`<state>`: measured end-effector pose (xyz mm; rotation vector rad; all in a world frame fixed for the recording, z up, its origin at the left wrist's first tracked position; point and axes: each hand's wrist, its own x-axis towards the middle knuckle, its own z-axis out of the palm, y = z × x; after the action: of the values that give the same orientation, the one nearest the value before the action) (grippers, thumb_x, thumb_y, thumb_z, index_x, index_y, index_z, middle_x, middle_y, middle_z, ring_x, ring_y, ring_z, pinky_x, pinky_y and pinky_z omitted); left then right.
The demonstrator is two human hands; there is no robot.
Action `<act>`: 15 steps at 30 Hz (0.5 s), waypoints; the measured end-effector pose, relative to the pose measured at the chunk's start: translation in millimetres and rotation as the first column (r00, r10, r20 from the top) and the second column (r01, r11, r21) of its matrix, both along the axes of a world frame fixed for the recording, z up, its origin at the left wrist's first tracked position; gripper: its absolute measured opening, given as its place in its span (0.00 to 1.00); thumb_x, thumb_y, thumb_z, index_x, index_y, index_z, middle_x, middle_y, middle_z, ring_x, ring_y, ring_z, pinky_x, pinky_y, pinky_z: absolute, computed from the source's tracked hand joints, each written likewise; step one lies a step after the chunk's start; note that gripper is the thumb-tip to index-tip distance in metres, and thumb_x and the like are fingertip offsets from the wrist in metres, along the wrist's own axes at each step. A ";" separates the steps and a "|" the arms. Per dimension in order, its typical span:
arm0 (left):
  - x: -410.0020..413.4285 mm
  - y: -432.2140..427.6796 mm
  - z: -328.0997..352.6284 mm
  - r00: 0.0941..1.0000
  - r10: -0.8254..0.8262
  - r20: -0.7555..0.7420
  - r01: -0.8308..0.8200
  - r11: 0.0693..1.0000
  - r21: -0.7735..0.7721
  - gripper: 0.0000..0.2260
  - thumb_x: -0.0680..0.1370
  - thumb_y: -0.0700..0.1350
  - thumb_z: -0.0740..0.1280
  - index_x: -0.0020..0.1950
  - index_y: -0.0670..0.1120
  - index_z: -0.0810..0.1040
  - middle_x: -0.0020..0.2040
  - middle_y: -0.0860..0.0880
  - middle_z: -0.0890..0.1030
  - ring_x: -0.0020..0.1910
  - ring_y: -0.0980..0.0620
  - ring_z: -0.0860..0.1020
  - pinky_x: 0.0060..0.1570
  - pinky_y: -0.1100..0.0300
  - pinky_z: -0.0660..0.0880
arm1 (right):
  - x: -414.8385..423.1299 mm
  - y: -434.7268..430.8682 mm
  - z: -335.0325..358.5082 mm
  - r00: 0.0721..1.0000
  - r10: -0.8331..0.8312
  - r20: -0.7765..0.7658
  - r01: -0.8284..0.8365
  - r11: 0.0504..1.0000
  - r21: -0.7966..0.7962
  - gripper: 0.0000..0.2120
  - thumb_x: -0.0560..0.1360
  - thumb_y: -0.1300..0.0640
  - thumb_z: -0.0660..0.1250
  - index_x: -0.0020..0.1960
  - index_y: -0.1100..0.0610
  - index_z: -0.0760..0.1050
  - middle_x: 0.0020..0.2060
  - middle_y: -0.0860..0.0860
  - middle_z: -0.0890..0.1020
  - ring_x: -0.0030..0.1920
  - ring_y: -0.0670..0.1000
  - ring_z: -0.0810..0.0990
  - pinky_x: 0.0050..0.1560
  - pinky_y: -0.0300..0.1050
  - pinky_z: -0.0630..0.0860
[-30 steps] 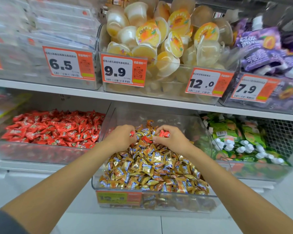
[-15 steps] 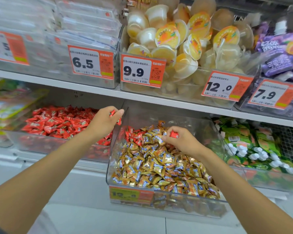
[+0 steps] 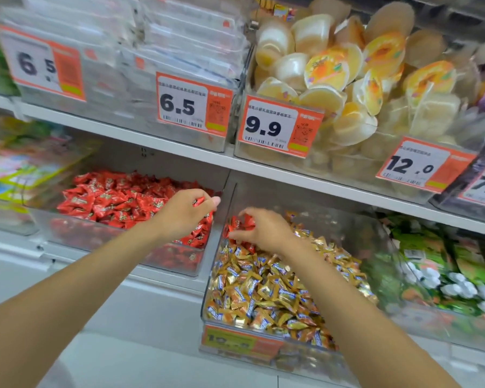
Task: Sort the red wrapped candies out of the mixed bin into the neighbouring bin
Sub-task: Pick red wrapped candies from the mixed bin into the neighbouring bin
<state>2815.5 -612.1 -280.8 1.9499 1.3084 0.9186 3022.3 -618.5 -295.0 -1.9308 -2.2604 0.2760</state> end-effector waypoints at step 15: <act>0.6 -2.2 2.5 0.999 -0.041 -0.013 0.041 0.999 -0.012 0.12 0.79 0.52 0.64 0.43 0.45 0.80 0.36 0.55 0.79 0.35 0.62 0.77 0.40 0.63 0.71 | 45.1 -24.4 1.9 0.746 -0.057 -0.663 -0.023 0.993 -0.112 0.06 0.77 0.57 0.69 0.49 0.58 0.77 0.31 0.49 0.75 0.29 0.45 0.72 0.30 0.37 0.70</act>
<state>2816.1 -614.3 -278.3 1.9700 1.2736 0.8782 3067.4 -642.8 -293.1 -1.5349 -1.7606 0.9457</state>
